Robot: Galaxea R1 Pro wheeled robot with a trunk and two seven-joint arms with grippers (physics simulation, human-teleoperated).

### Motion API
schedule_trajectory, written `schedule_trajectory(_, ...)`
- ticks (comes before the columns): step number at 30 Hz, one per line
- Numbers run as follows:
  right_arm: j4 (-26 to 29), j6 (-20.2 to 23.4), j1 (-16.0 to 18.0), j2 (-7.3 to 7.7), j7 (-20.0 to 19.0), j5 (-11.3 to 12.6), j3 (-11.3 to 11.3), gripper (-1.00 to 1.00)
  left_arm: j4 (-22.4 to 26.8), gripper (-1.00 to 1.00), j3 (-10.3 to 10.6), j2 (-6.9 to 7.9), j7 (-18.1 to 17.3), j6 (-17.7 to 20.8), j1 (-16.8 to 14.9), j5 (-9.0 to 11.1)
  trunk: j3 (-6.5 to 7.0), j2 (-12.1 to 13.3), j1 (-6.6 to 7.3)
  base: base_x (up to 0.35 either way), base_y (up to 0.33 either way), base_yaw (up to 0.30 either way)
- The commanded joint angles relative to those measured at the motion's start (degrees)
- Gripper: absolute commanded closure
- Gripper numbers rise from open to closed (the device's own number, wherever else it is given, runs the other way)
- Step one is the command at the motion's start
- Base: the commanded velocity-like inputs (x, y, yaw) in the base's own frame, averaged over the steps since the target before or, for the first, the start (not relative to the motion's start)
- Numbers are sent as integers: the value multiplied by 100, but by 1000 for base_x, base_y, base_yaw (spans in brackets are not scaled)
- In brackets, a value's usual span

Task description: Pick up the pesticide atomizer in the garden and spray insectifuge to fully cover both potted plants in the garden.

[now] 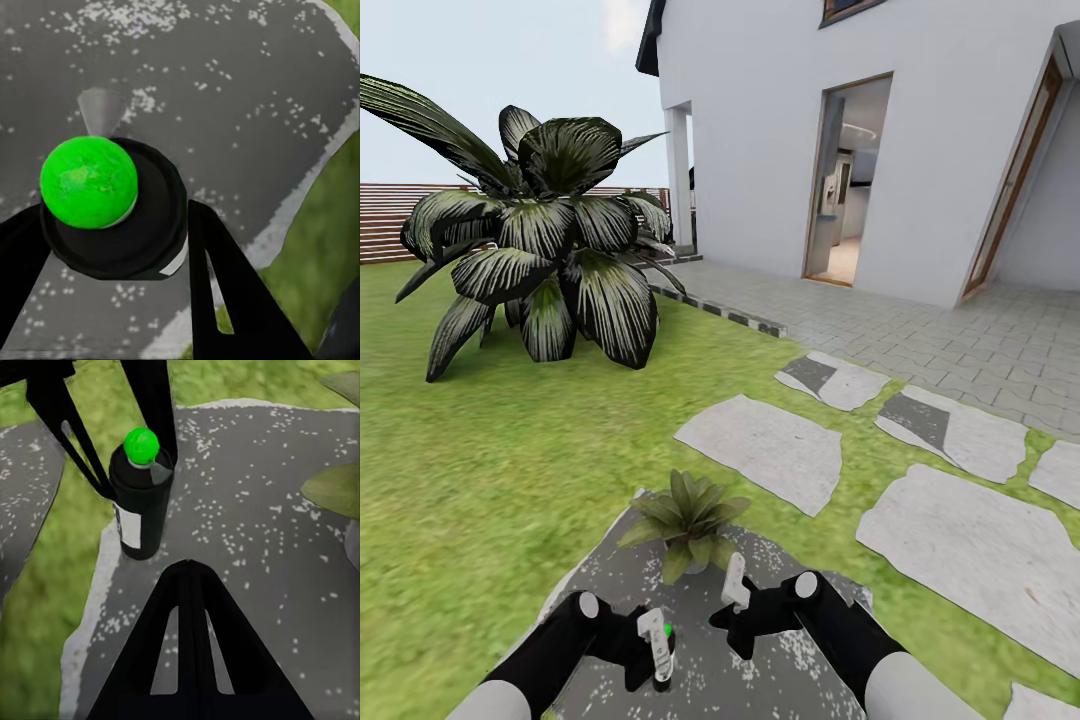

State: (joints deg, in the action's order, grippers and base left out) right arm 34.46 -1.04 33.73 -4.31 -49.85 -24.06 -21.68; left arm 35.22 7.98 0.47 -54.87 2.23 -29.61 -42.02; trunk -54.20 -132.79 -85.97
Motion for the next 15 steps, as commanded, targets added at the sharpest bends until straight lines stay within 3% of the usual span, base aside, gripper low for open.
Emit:
schedule_trajectory(1,8,-10,2,-1,-14,-46,8,100,12,100,19,108,-19,24,-1,-7,-6,-2,1,0,0,0)
schedule_trajectory(11,4,-10,6,16,-7,-49,35,100,12,100,34,779,-23,22,55,-35,-6,-2,1,0,0,0)
schedule_trajectory(12,2,-12,6,24,-7,-48,38,-100,12,100,35,858,-23,23,61,-30,-6,-2,1,0,0,0)
schedule_trajectory(15,-7,-12,7,42,8,-45,46,-100,12,100,21,1031,-23,23,67,-22,-6,-2,1,0,0,0)
